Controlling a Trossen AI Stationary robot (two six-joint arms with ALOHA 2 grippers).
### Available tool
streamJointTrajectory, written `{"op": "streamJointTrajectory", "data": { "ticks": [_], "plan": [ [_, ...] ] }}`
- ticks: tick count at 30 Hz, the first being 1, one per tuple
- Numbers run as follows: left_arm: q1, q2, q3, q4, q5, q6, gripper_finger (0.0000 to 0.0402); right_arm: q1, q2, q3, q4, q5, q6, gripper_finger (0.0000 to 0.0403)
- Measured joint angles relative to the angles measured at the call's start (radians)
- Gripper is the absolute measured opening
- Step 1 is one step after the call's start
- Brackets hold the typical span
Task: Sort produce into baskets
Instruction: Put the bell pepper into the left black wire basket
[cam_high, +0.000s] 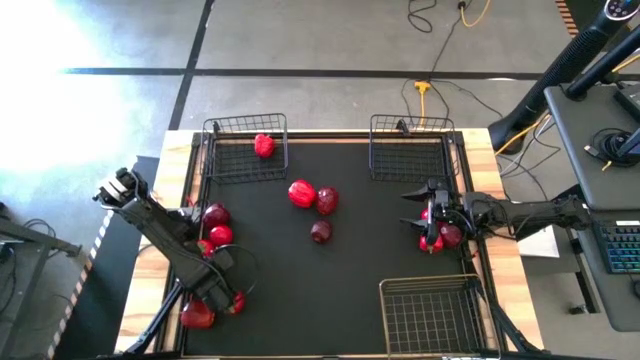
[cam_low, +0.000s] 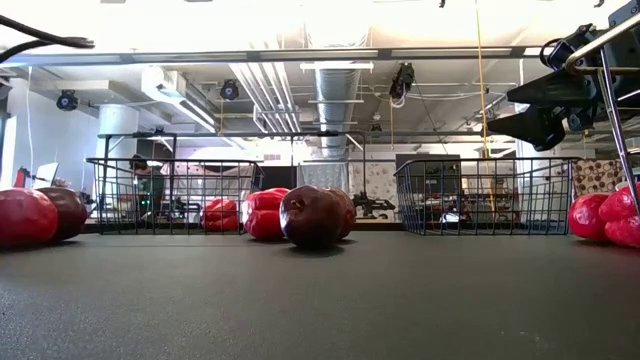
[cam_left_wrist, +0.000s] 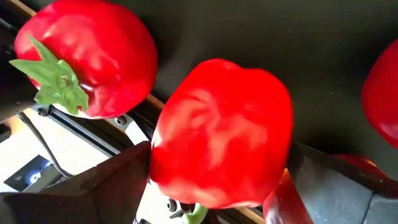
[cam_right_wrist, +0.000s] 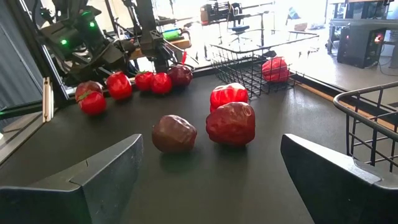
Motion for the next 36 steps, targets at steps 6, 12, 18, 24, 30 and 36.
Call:
{"op": "streamJointTrajectory", "data": {
  "ticks": [6,12,18,24,30,36],
  "plan": [
    [-0.001,-0.001,-0.029,0.006,-0.004,-0.011,0.0345,0.0,0.0,0.0,0.0,0.0,0.0,0.0373],
    [-0.003,0.0,-0.032,-0.008,-0.025,0.0,0.0331,0.0,0.0,0.0,0.0,0.0,0.0,0.0373],
    [-0.003,0.002,-0.02,-0.038,-0.044,0.009,0.0289,0.0,0.0,0.0,0.0,0.0,0.0,0.0373],
    [-0.003,0.002,0.136,-0.173,-0.081,0.057,0.0285,0.0,0.0,0.0,0.0,0.0,0.0,0.0373],
    [0.023,-0.003,0.335,-0.365,-0.554,0.046,0.0285,0.0,0.0,0.0,0.0,0.0,0.0,0.0373],
    [0.148,-0.015,0.339,-0.358,-1.012,0.133,0.0286,0.0,0.0,0.0,0.0,0.0,0.0,0.0373]
  ]
}}
